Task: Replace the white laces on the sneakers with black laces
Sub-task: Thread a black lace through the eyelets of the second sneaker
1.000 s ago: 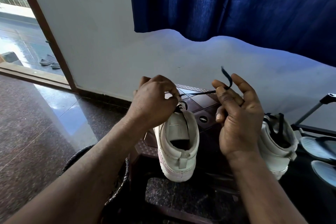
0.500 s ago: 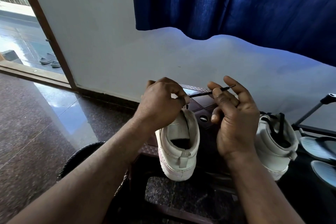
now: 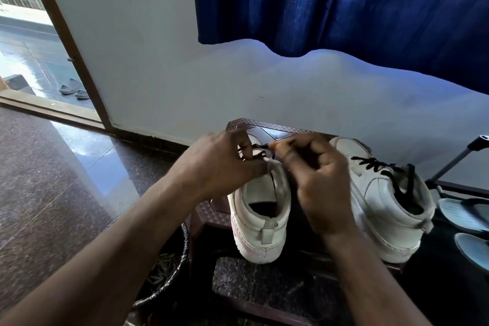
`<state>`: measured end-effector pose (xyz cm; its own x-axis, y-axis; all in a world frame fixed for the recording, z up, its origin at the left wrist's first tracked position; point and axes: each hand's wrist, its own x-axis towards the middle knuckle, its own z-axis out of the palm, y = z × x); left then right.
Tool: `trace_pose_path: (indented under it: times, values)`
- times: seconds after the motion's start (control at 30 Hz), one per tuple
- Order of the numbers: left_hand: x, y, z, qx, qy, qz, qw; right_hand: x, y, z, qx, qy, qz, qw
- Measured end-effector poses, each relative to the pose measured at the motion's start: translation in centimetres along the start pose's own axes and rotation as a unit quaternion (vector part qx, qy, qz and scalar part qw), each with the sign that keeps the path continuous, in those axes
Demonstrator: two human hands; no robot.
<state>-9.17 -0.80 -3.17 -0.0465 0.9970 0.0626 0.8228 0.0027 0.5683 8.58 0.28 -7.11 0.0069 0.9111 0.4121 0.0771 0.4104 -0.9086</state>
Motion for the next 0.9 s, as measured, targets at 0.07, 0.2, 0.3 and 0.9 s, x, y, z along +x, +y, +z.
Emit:
trace_pose_path:
  times: [0.07, 0.2, 0.3, 0.9]
  values:
    - [-0.5, 0.1, 0.0, 0.041, -0.013, 0.003, 0.999, -0.4, 0.6, 0.5, -0.106, -0.08, -0.03, 0.991]
    - [-0.9, 0.7, 0.2, 0.06, 0.059, 0.01, 0.996, 0.2, 0.7, 0.3, -0.155, -0.111, -0.012, 0.982]
    - [-0.6, 0.7, 0.4, 0.008, 0.085, -0.017, 0.996, 0.5, 0.5, -0.2, -0.194, -0.076, -0.03, 0.978]
    - [0.7, -1.3, 0.2, -0.334, -0.038, -0.143, 0.931, 0.2, -0.1, 0.3, -0.31, 0.015, -0.032, 0.95]
